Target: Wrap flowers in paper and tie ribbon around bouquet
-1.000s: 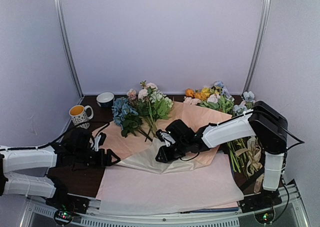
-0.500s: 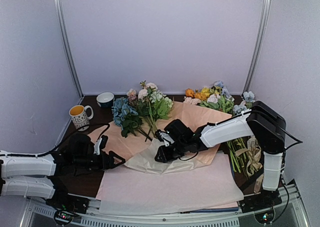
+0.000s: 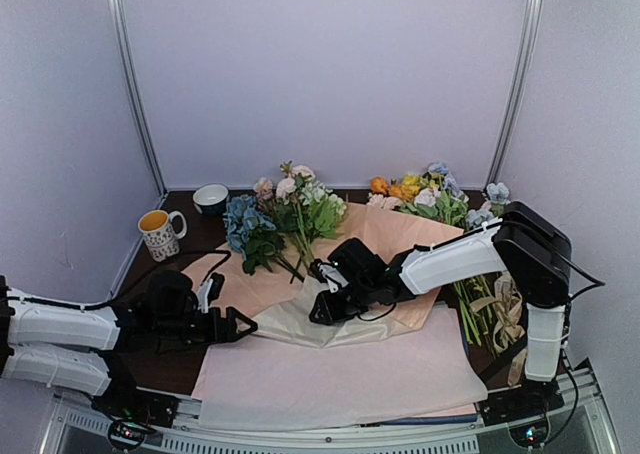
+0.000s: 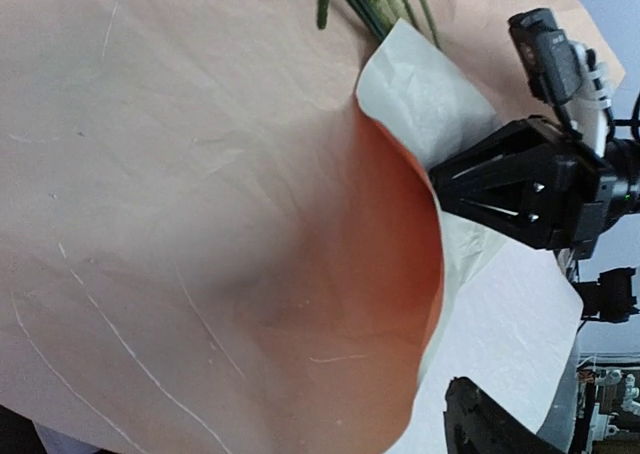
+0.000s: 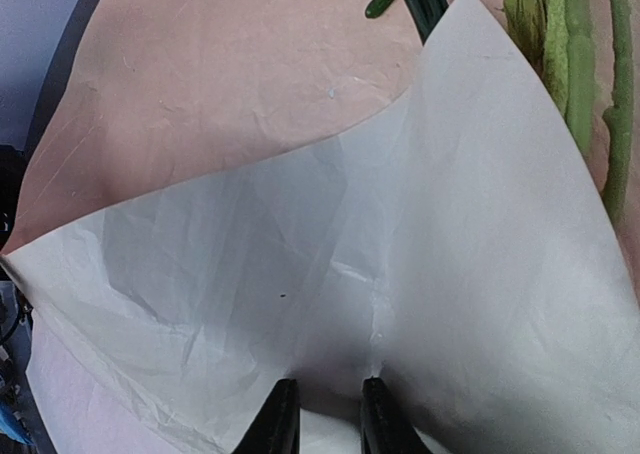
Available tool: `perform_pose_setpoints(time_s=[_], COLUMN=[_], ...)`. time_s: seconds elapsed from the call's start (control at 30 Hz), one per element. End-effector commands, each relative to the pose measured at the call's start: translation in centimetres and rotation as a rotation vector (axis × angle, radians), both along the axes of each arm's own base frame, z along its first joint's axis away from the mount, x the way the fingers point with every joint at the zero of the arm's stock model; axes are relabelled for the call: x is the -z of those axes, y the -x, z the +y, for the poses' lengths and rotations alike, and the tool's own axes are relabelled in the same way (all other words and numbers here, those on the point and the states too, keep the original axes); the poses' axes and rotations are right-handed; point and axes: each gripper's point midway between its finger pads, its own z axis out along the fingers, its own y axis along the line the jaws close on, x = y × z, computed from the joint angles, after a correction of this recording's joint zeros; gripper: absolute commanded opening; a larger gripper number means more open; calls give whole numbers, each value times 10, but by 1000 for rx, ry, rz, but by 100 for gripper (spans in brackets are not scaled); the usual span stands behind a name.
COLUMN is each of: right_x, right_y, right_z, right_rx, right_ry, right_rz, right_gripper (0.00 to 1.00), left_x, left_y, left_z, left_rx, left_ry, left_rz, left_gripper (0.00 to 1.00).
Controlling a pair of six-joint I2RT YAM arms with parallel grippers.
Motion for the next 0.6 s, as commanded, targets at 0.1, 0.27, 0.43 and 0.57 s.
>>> perform_pose_setpoints(time_s=[0.1,0.27,0.43,0.57], right_x=[16,23,31,34], right_y=[3,5,5,5], right_z=[-9,-14,-16,-17], right_rx=[26,47,65,73], right_ry=[59,74,84,86], right_rz=[24,33,48,57], right_gripper=[22,21,21,21], left_x=[-3,-11,-23,-39], left_y=[-23,-26,-30,-35], left_z=[-11,2,0,-18], left_rx=[-39,-89,-54,27], left_ry=[-45,-111,-168,-212], left_rz=[13,0,-28,-65], left_gripper=[52,13,0,0])
